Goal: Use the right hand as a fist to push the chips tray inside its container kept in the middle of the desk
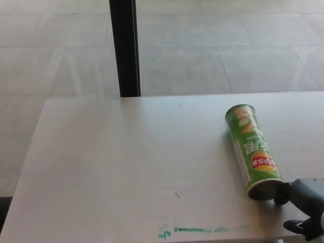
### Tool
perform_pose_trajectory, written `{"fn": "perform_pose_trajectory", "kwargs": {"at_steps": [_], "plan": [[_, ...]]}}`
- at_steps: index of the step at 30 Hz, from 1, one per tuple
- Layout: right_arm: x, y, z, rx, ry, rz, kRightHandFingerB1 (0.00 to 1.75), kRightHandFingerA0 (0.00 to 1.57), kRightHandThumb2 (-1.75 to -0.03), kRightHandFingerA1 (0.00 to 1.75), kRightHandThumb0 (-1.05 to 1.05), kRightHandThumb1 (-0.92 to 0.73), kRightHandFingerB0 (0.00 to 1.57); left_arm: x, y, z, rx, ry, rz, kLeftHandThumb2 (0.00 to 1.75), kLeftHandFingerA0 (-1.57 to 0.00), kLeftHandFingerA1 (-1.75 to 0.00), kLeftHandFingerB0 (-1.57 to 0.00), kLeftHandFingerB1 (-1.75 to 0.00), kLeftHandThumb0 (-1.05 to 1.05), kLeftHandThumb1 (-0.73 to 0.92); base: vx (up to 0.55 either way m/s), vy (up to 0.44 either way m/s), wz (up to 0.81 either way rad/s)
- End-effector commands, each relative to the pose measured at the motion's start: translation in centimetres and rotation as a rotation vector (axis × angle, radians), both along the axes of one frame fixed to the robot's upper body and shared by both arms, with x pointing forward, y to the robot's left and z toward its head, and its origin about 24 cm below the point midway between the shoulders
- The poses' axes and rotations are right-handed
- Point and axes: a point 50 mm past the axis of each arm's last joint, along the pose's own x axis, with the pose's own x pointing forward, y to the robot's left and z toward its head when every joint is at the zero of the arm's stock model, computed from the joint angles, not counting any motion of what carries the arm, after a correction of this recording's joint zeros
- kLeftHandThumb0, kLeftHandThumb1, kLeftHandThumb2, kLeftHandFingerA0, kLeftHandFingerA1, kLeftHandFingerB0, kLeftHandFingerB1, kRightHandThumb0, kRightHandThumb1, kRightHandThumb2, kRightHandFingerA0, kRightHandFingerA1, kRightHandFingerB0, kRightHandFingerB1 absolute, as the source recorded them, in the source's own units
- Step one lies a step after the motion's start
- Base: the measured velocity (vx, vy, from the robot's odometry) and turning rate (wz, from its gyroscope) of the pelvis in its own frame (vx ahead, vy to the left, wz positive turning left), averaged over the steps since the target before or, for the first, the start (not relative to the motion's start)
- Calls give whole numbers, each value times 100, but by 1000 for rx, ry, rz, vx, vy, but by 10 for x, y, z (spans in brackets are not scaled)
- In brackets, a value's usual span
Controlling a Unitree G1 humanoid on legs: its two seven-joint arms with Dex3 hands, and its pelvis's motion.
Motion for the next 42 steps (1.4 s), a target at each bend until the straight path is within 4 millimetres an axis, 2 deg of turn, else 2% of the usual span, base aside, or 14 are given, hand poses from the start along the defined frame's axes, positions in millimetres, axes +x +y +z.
{"fn": "perform_pose_trajectory", "kwargs": {"at_steps": [1,2,5,7,8,9,18,19,24,25,35,36,39,42], "plan": [[3,-8,7,-14,-67,-27,42,79,-61,94,-56,-71,44,-1,5,6,16,-2,-10,106,-50,-68,-28,-52,-77,70,0,0,0],[2,-9,7,-12,-67,-24,42,79,-61,99,-56,-72,44,-2,5,6,16,-1,-11,66,-54,-61,-35,-40,-75,87,0,0,0],[-7,-8,13,20,-66,6,56,75,-97,88,-59,-59,38,-1,4,5,21,2,-17,107,-53,-70,-26,-51,-77,71,0,0,0],[-11,-9,16,66,-24,-7,42,72,-62,86,-56,-73,46,0,4,5,22,5,-5,65,-58,-61,-38,-41,-72,87,0,0,0],[-14,-10,18,96,10,-15,55,67,-96,75,-56,-60,38,-1,4,5,23,9,-12,66,-57,-62,-38,-43,-74,88,0,0,0],[-18,-13,20,144,58,-15,42,71,-61,62,-53,-75,44,-1,4,4,20,7,-9,106,-55,-69,-34,-55,-75,69,0,0,0],[-56,-18,48,407,325,70,40,73,-62,68,-52,-72,47,-1,4,5,15,-7,-10,65,-55,-64,-37,-43,-72,88,0,0,0],[-63,-17,55,436,332,88,40,72,-61,71,-53,-72,47,-1,4,5,20,3,-11,106,-54,-70,-35,-56,-71,69,0,0,0],[-77,-16,82,491,336,152,40,68,-62,63,-52,-74,44,0,4,5,18,2,-14,66,-56,-66,-36,-43,-74,87,0,0,0],[-79,-17,94,516,316,175,41,69,-62,64,-52,-74,44,0,3,3,13,0,-4,106,-54,-71,-35,-56,-73,69,0,0,0],[-86,-76,153,849,-239,125,42,79,-62,60,-45,-72,52,0,2,3,3,-5,3,106,-53,-69,-35,-56,-74,68,0,0,0],[-86,-81,153,882,-263,117,42,78,-61,59,-45,-72,52,0,2,3,2,-6,5,65,-57,-64,-38,-43,-73,86,0,0,0],[-91,-106,154,1075,-453,77,45,77,-60,60,-33,-71,48,0,2,3,2,-10,2,105,-52,-69,-33,-55,-73,68,0,0,0],[-102,-138,154,1200,-735,-21,42,79,-62,56,-43,-72,49,0,2,3,5,-13,8,65,-57,-64,-37,-43,-73,87,0,0,0]]}}
